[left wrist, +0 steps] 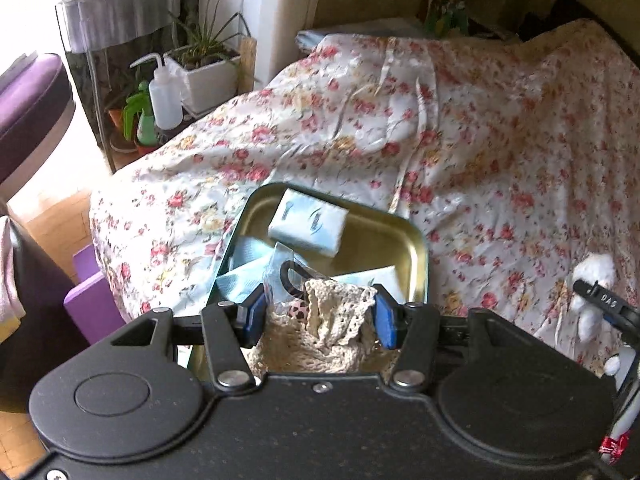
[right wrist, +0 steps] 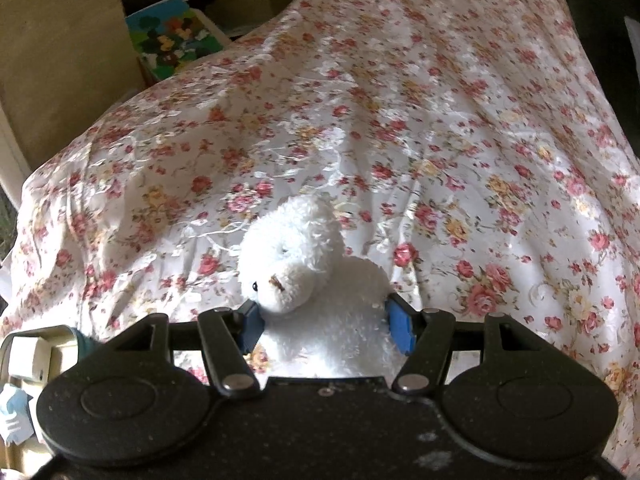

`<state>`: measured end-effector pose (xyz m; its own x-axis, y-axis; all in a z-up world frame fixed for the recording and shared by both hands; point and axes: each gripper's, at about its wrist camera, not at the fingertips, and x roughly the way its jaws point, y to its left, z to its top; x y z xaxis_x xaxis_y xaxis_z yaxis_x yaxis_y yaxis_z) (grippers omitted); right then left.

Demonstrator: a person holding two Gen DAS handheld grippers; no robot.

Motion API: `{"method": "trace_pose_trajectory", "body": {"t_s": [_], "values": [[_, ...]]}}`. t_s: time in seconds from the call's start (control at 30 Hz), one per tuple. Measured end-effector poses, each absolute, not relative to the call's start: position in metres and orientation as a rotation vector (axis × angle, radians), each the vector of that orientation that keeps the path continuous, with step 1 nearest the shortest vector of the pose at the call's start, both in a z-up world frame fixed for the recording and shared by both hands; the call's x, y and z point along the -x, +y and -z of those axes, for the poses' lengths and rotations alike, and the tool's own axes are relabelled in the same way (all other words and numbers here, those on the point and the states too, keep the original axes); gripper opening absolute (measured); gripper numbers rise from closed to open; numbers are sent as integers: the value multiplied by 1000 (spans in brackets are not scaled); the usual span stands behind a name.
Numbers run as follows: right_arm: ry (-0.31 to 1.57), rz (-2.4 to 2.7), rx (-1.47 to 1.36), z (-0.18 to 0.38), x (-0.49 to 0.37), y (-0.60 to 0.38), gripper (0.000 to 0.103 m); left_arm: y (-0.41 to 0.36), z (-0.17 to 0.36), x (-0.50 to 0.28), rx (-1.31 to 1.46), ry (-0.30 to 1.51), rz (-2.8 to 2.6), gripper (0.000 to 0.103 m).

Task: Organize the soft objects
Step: 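Carry the lace bow and bear into the gold tray and release both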

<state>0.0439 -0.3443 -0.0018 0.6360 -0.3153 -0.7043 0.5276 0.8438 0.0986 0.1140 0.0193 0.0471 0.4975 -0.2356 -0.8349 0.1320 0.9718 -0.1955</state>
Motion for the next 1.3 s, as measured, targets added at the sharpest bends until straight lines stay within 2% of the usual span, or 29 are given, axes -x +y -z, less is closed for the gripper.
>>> {"method": "trace_pose_trajectory", "body": {"t_s": [0.23,0.33,0.5,1.1,1.23,1.3], "values": [[701,384,-263,-16,-43,-307,62,33,-42,-117,130,1045,217,53],[692,332,-258,-20,-43,-292,62,39,-41,-117,142,1044,201,63],[708,234,-266,-23,-41,-265,62,49,-52,-115,195,1012,200,72],[760,-10,-153,-47,-78,-152,63,59,-65,-110,210,980,62,75],[770,-45,-186,-44,-99,-136,72,65,-65,-111,225,980,55,76],[779,-36,-183,-42,-104,-131,72,67,-65,-112,230,982,50,76]]}}
